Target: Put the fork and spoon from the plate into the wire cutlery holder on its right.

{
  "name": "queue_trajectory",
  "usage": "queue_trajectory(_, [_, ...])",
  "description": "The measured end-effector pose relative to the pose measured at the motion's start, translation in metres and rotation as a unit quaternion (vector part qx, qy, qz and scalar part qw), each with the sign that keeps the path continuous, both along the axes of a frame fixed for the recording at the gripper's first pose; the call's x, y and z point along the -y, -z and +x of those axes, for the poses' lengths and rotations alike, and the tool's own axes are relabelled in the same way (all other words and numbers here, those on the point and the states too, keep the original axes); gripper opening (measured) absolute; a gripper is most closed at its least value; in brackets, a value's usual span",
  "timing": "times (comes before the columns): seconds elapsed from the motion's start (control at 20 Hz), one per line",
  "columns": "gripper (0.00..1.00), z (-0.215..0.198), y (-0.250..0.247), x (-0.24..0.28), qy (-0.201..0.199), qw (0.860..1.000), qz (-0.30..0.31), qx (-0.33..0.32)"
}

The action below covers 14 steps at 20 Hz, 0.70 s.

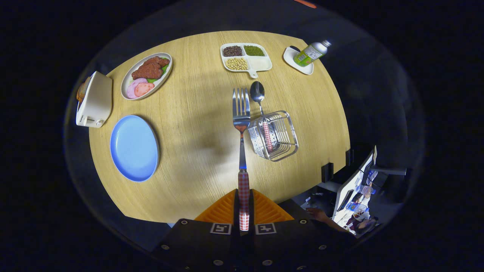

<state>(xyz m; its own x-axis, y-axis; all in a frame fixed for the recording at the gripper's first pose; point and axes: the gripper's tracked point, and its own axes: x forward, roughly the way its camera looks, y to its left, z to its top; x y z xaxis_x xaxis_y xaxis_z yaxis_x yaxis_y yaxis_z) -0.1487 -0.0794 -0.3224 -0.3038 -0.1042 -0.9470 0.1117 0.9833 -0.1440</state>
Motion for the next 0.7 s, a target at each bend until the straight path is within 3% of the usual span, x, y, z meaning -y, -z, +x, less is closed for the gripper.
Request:
queue_trajectory(0.35, [0.08, -0.022, 0.005, 0.044, 0.021, 0.996, -0.001, -0.084])
queue_trajectory(0.7, [0.08, -0.043, 0.015, 0.057, 0.006, 0.984, 0.011, -0.18])
